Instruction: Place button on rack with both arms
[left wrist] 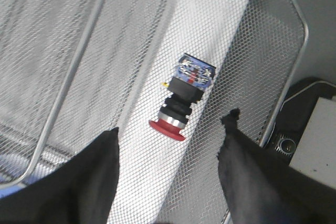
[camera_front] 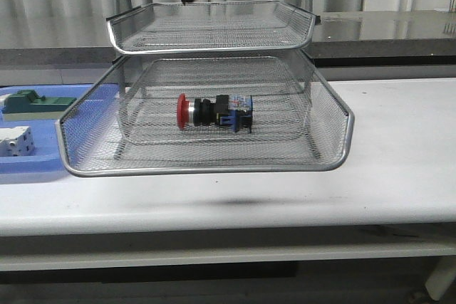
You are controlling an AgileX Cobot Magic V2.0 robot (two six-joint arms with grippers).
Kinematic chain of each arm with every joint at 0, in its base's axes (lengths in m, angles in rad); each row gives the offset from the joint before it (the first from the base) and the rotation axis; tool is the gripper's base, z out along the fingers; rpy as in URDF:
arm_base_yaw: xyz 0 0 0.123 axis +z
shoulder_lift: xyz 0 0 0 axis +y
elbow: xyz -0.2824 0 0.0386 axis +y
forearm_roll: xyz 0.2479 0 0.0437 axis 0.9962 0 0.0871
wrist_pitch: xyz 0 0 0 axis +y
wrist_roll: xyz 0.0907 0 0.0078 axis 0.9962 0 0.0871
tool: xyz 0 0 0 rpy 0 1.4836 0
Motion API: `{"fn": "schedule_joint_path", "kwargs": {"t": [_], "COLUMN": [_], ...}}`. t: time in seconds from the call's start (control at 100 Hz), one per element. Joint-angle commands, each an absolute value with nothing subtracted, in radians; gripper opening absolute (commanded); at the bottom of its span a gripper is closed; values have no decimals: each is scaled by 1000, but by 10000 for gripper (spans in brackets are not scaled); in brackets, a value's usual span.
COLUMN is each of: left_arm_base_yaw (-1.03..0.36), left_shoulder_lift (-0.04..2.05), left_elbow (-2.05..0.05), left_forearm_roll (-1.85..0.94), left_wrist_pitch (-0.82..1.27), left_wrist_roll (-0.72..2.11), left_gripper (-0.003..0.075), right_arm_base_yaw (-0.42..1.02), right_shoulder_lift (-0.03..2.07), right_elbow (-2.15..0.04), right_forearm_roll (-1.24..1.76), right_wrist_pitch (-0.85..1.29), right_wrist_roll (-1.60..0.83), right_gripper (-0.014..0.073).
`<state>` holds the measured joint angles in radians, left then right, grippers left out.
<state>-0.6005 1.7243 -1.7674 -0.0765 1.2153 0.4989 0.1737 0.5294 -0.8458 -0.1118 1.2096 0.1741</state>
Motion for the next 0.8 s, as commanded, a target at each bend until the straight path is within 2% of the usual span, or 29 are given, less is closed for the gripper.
{"fn": "schedule_joint_path", "kwargs": {"t": [0.0,0.2,0.34,0.56,0.79], "left_arm_base_yaw": [-560,-442,-347,-242,-224], "left_shoulder_lift": [1640,1535,1414,1164,895], "left_elbow": [-1800,-1744,-1618,-1317,-944], "left_forearm_roll": [-88,-94,-100,-127,-159], "left_wrist_pitch": [1190,1179,1076,792,429], "left_wrist_roll": [447,403,360,310,311], "left_gripper": [404,404,404,404,404], "right_arm_base_yaw": [173,173,173,173,173], "right_shoulder_lift": [535,535,535,535,535], "right_elbow": [-875,-875,-875,-875,-875], "right_forearm_roll": [-127,-127,-127,-127,-127], "right_wrist_pitch": [1155,1155,1155,1155,1155], "right_wrist_roll": [170,170,170,170,170], "right_gripper": [-67,-67,-67,-67,-67]}}
